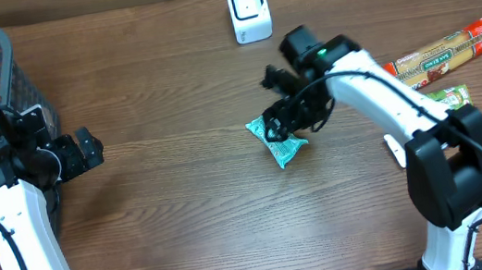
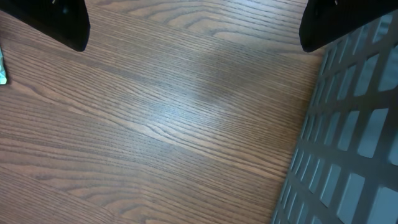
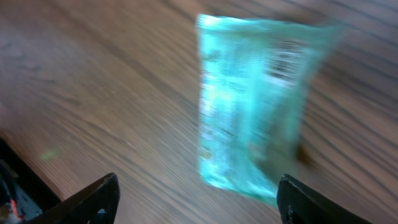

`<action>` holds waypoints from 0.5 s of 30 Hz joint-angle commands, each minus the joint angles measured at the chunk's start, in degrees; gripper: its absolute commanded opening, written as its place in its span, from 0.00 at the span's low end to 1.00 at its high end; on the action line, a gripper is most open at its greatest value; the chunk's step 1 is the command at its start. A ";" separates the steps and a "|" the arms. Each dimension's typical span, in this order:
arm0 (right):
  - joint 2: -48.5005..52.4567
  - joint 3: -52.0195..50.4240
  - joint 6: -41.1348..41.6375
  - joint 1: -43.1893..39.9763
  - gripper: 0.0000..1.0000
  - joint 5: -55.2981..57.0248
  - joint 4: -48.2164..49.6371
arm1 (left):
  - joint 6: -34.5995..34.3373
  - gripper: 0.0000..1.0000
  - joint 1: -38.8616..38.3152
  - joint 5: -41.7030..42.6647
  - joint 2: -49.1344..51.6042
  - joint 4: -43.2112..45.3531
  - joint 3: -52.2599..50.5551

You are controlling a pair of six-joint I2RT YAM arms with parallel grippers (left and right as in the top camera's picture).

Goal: Scan the item barcode
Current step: 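Rotate the teal packet with the right gripper and set it down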

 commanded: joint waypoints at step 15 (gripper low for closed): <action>-1.01 -8.87 -0.81 11.80 0.83 10.73 6.69 | -1.11 1.00 -0.13 -0.31 0.33 0.00 0.59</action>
